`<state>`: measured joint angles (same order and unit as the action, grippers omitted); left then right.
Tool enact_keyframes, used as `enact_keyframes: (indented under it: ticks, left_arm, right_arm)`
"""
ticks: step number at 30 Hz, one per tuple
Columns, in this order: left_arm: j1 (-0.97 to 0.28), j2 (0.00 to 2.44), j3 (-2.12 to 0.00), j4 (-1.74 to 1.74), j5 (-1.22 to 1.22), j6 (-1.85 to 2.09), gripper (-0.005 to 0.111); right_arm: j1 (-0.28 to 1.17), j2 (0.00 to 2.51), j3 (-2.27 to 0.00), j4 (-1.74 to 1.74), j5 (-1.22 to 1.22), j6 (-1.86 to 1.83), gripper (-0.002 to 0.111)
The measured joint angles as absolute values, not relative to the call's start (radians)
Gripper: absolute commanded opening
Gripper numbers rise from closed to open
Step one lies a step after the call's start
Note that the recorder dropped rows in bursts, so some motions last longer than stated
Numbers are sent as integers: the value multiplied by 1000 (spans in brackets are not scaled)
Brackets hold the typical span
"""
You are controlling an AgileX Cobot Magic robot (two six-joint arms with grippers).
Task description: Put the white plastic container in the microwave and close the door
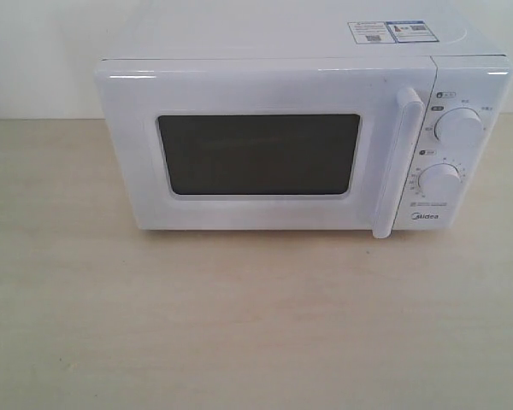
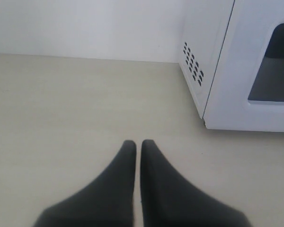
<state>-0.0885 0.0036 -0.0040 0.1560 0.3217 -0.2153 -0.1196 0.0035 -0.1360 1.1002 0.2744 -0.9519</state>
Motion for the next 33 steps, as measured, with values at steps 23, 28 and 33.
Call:
enact_keyframes:
  ticks: [23, 28, 33]
  left_arm:
    - [-89, 4, -4, 156, 322, -215, 4]
    - [-89, 4, -4, 156, 322, -215, 4]
    - [-89, 4, -4, 156, 322, -215, 4]
  right_arm:
    - [-120, 4, -38, -132, 119, 456, 0]
    - [-120, 4, -6, -152, 68, 448, 0]
    - [-112, 4, -4, -154, 73, 379, 0]
